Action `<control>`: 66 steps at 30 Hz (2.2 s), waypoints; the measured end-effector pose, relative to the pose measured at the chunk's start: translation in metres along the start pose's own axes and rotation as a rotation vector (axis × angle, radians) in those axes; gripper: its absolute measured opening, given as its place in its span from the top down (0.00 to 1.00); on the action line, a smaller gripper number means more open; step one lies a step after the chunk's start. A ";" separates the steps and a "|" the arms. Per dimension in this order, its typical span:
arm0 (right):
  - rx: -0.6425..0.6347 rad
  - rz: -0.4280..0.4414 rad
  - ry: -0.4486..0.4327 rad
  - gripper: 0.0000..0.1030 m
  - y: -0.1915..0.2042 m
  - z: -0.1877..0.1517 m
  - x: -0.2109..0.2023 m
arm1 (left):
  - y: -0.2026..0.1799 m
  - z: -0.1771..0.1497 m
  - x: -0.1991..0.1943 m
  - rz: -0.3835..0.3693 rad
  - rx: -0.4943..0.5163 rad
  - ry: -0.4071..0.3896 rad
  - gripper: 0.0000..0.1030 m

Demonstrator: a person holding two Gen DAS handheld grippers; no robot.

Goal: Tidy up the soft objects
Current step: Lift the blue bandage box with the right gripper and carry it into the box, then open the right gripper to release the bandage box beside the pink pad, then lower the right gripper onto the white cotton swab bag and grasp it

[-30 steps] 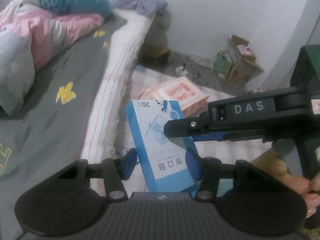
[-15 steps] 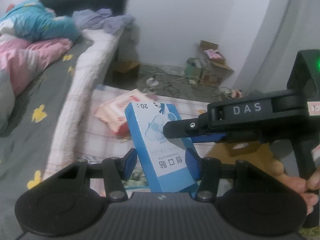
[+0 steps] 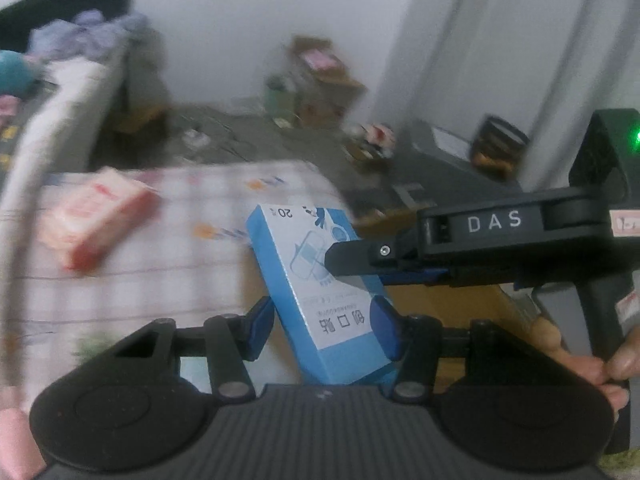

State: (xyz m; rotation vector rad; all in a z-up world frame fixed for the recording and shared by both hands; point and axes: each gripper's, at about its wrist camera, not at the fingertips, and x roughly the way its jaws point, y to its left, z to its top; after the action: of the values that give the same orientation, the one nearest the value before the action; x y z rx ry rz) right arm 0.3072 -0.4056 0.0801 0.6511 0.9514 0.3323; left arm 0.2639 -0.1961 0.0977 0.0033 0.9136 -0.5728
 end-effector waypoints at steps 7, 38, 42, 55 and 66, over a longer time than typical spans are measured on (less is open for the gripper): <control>0.120 -0.091 -0.006 0.63 -0.094 0.003 -0.019 | -0.037 0.007 0.075 -0.080 0.033 0.124 0.48; 0.242 -0.202 0.061 0.63 -0.219 0.026 0.075 | -0.036 0.026 0.146 -0.004 0.013 0.239 0.29; 0.219 -0.179 0.023 0.62 -0.201 0.025 0.053 | -0.034 0.025 0.113 -0.013 0.017 0.179 0.24; 0.073 -0.062 -0.076 0.62 -0.110 -0.001 -0.024 | 0.010 -0.021 -0.018 0.014 -0.006 -0.038 0.14; -0.074 0.017 0.025 0.60 -0.018 -0.039 -0.003 | 0.115 -0.097 -0.114 0.183 -0.202 -0.173 0.13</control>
State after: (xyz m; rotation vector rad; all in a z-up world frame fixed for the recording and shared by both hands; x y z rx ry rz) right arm 0.2724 -0.4069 0.0541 0.5887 0.9529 0.3898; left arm 0.1913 -0.0219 0.0955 -0.1416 0.7889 -0.3041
